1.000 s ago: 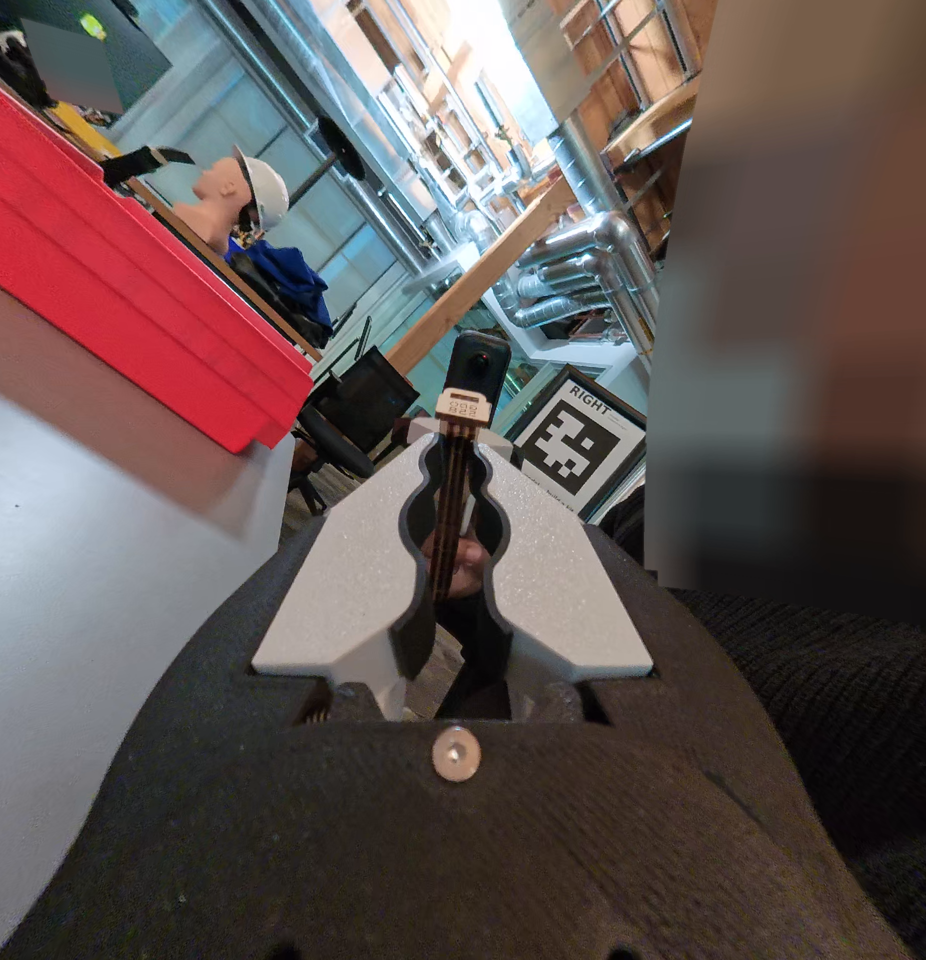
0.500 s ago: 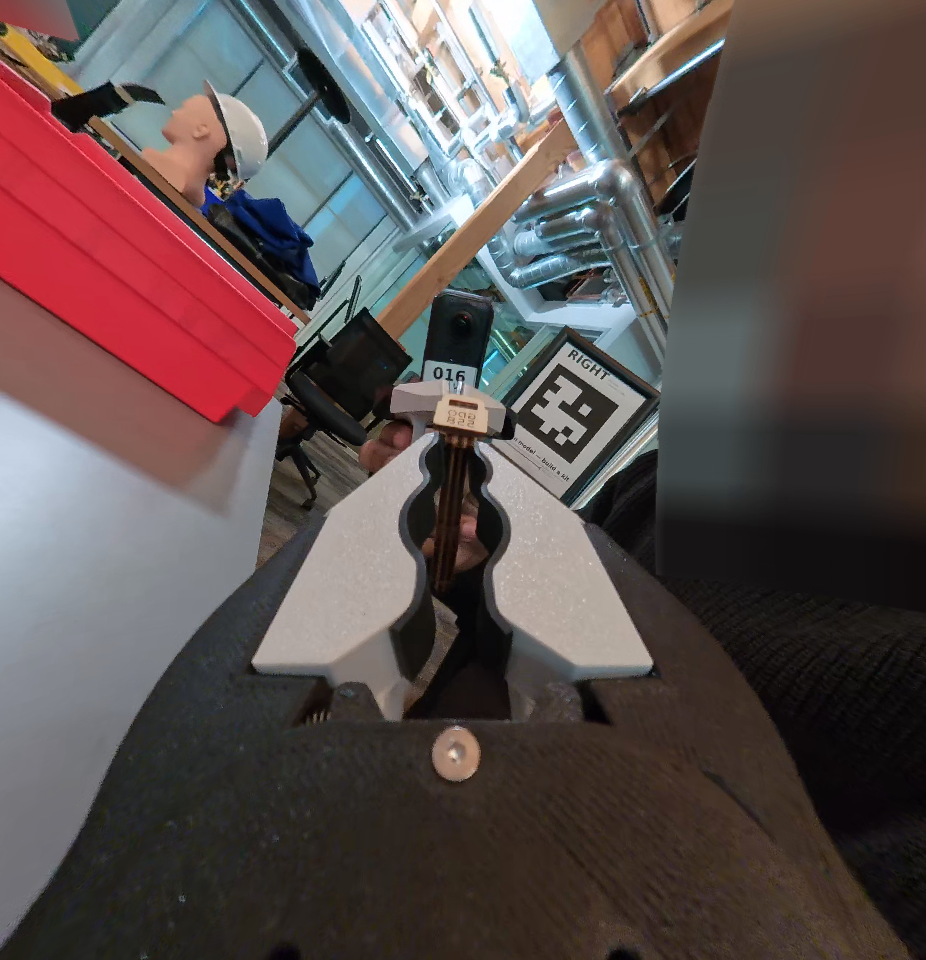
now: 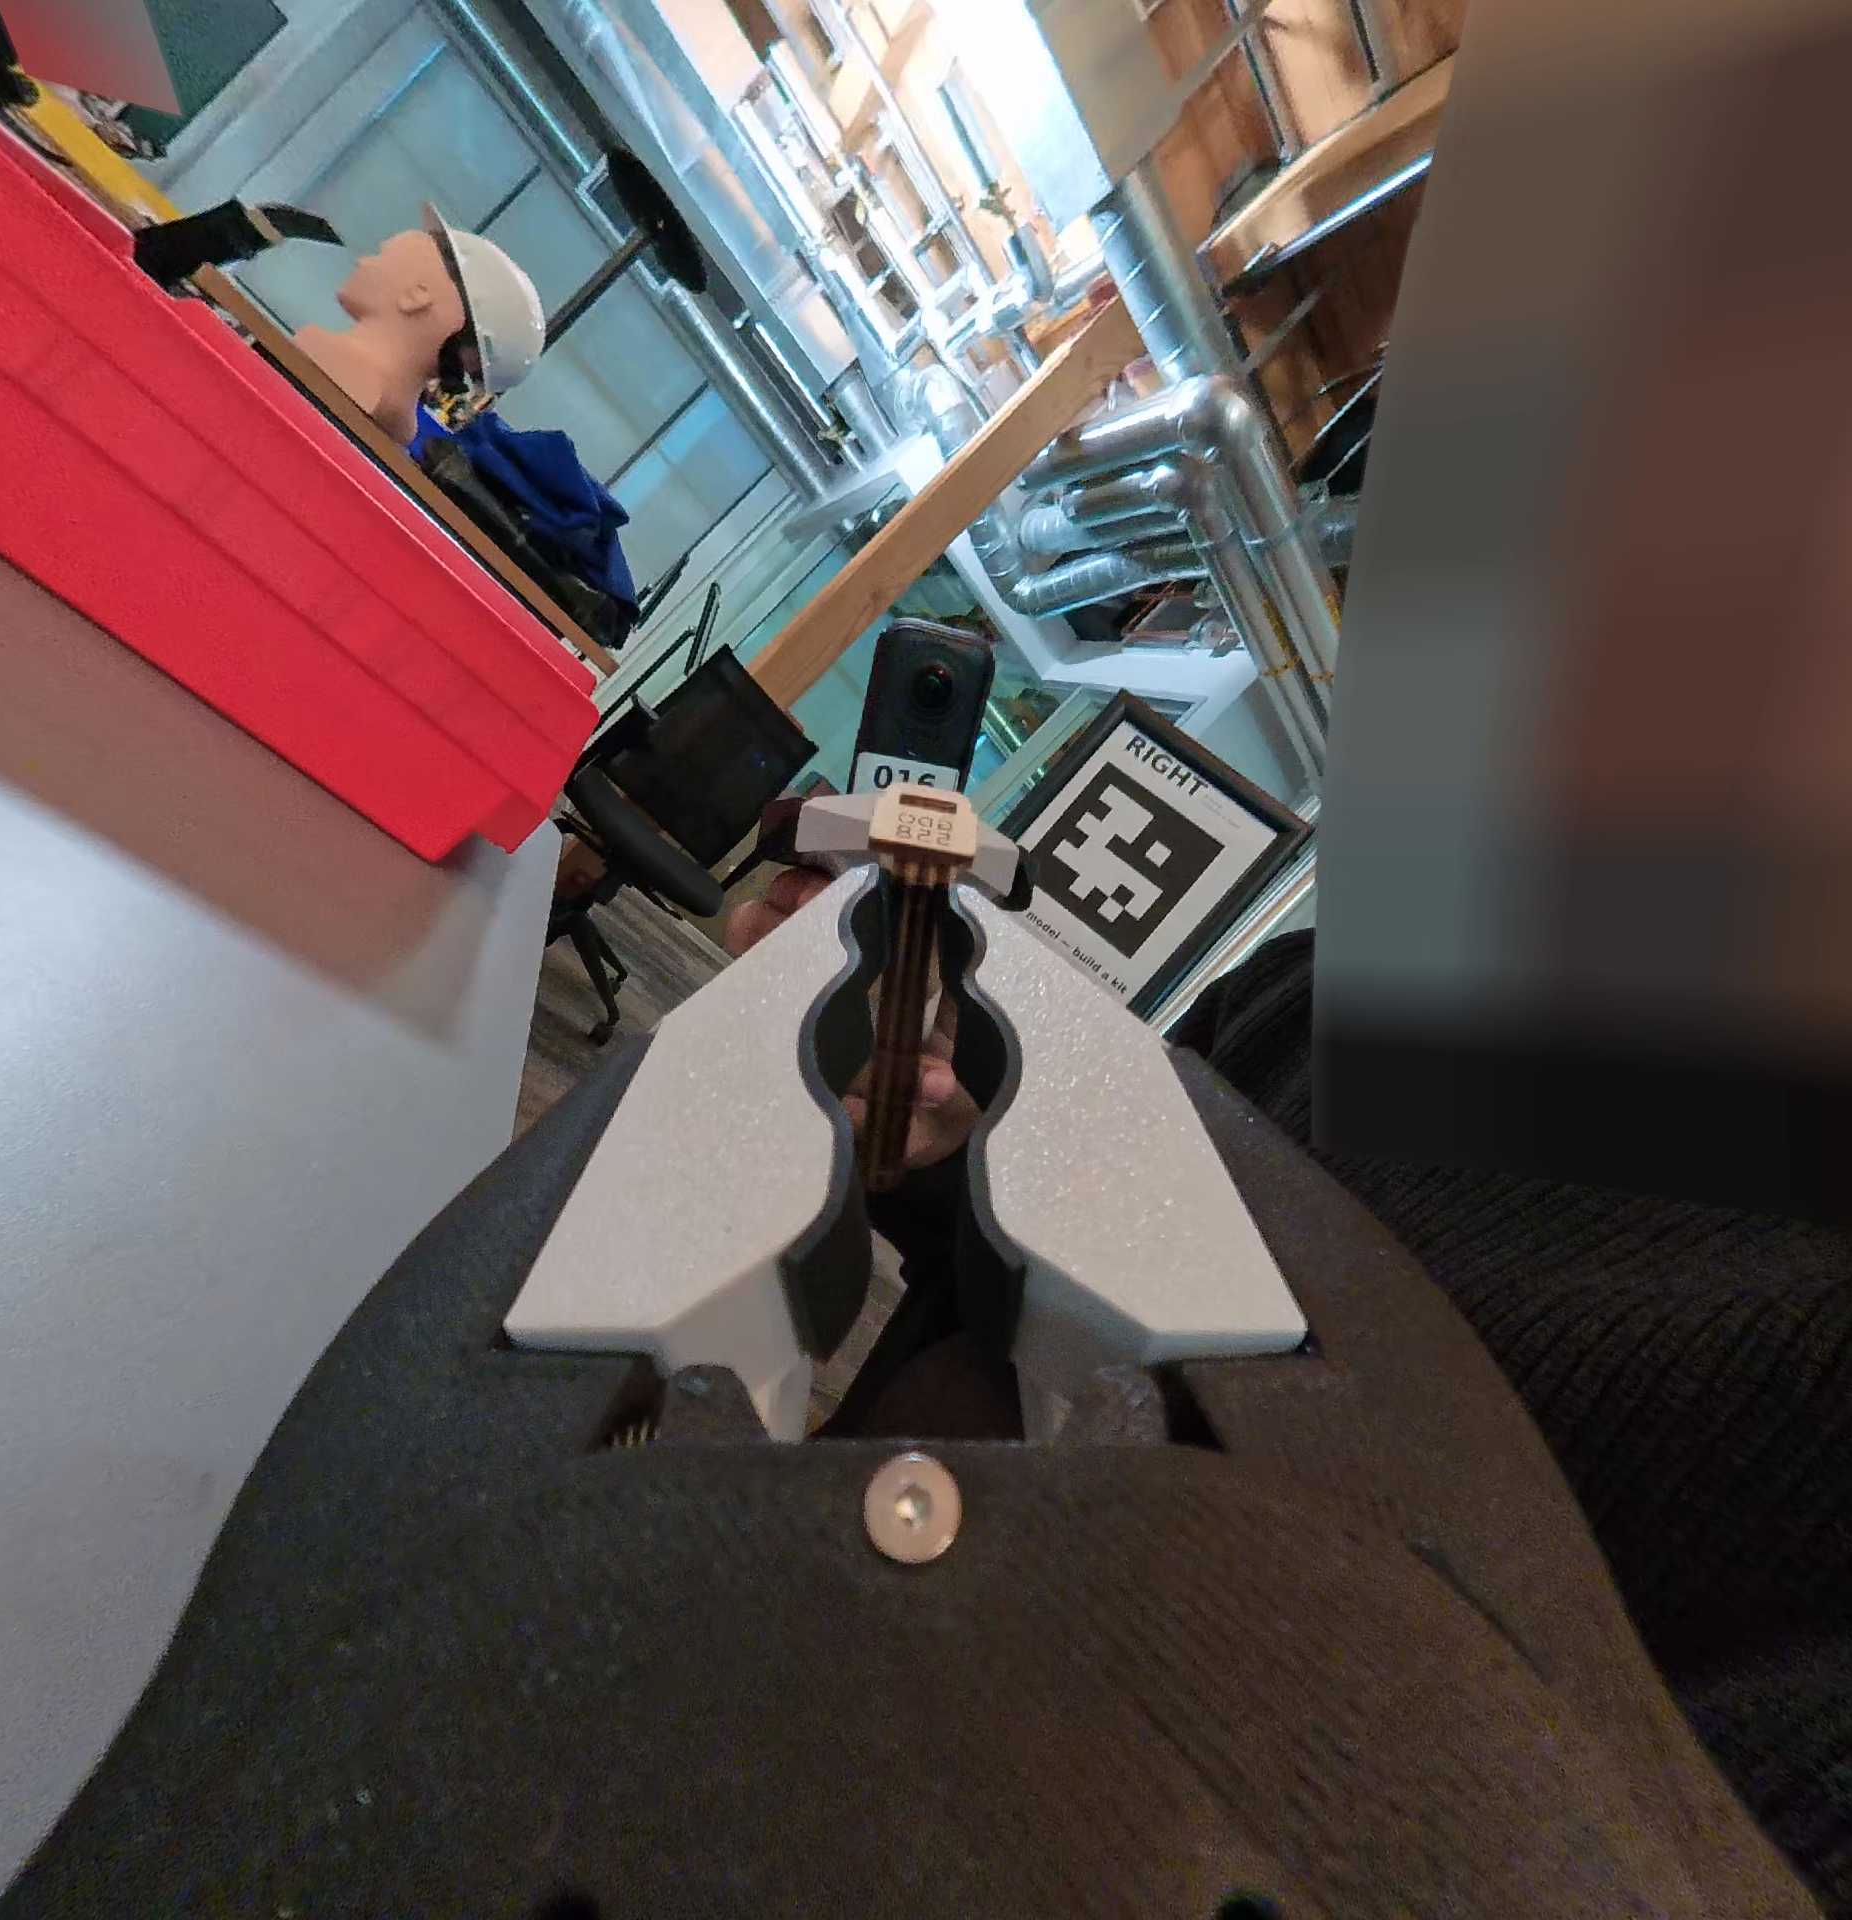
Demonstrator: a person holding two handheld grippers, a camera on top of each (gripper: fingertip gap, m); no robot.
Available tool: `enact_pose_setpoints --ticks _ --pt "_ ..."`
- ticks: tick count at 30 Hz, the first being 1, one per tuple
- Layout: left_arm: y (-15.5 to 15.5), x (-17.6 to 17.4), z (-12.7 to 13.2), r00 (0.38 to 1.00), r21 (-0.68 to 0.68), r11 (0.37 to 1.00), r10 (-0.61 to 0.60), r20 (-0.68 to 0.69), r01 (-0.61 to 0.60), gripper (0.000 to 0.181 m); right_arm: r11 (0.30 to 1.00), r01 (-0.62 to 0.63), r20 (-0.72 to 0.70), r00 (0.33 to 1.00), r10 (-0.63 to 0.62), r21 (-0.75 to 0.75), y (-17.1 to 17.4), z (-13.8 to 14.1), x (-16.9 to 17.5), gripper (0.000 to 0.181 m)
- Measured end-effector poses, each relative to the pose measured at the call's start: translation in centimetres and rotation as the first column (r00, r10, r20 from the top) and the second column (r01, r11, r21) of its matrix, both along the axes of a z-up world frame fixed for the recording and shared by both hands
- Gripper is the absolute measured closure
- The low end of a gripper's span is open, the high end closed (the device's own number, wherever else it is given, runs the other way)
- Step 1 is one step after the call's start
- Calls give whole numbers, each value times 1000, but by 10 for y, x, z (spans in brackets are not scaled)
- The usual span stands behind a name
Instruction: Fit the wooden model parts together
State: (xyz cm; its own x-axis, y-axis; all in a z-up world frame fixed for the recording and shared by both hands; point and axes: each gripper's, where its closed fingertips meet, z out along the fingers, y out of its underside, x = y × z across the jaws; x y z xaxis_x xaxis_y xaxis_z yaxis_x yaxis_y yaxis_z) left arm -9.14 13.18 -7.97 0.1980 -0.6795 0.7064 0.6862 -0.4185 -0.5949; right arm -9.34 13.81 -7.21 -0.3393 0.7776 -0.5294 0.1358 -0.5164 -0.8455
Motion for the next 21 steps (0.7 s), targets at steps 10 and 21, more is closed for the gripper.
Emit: enact_pose_setpoints --ticks 10,21 --pt "2 -8 2 999 -15 1000 12 52 -11 173 999 0 17 1000 0 -37 6 -2 -1 181" --pt "2 -5 1 999 -21 1000 0 51 1 174 999 53 2 999 -53 -7 14 1 1 181"
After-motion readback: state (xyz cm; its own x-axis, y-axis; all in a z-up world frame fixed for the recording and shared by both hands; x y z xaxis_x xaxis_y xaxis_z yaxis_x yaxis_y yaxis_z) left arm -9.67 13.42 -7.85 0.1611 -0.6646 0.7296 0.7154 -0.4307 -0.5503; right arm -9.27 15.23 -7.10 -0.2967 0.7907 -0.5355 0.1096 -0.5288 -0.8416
